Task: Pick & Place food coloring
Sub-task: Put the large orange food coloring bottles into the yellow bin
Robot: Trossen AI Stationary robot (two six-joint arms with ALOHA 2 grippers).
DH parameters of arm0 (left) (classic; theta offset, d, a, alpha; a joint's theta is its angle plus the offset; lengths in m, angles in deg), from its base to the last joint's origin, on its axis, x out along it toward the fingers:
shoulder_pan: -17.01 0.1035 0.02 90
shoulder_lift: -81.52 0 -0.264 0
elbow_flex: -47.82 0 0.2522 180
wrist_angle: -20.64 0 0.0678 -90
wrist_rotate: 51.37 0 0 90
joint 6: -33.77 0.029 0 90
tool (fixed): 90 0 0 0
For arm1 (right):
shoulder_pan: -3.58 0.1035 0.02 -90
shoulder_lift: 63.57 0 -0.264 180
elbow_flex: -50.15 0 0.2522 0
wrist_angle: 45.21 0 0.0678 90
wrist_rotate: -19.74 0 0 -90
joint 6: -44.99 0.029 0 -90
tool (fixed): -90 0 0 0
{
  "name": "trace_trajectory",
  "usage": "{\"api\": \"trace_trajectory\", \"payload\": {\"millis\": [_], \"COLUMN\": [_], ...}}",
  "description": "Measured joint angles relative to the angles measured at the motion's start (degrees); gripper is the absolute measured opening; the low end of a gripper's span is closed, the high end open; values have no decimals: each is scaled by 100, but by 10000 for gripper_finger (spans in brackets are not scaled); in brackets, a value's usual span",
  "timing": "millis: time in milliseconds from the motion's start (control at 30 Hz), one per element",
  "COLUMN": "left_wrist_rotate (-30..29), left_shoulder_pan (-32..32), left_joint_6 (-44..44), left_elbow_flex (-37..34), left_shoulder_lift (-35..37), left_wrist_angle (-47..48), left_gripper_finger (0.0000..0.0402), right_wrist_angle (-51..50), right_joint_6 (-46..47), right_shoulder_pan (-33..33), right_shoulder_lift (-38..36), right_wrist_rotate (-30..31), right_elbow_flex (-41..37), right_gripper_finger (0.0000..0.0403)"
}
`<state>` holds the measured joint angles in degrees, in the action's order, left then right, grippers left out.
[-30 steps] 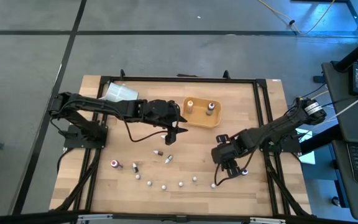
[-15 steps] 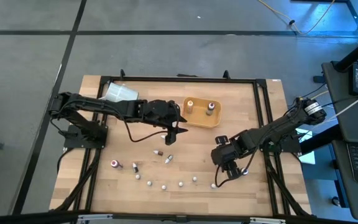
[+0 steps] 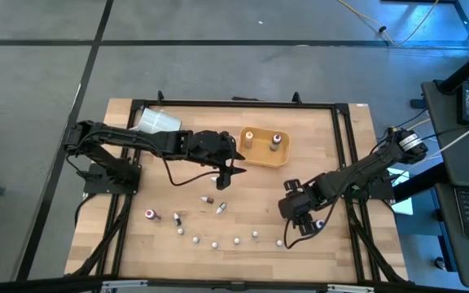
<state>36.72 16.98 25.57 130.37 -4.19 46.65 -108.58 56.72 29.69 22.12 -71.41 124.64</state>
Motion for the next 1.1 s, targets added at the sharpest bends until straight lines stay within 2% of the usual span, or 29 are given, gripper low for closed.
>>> {"api": "trace_trajectory", "payload": {"millis": [467, 800, 1100], "left_wrist_rotate": [1, 1, 0], "left_shoulder_pan": [0, 0, 0], "left_joint_6": [-2, -2, -2], "left_elbow_flex": [0, 0, 0], "left_shoulder_lift": [0, 0, 0], "left_wrist_angle": [2, 2, 2], "left_gripper_finger": [194, 194, 194], "right_wrist_angle": [9, 9, 32], "right_joint_6": [14, -314, -282], "right_shoulder_pan": [2, 2, 9], "right_shoulder_lift": [0, 8, 402], "right_wrist_rotate": [1, 6, 9], "right_elbow_flex": [0, 0, -4], "right_gripper_finger": [200, 200, 200]}}
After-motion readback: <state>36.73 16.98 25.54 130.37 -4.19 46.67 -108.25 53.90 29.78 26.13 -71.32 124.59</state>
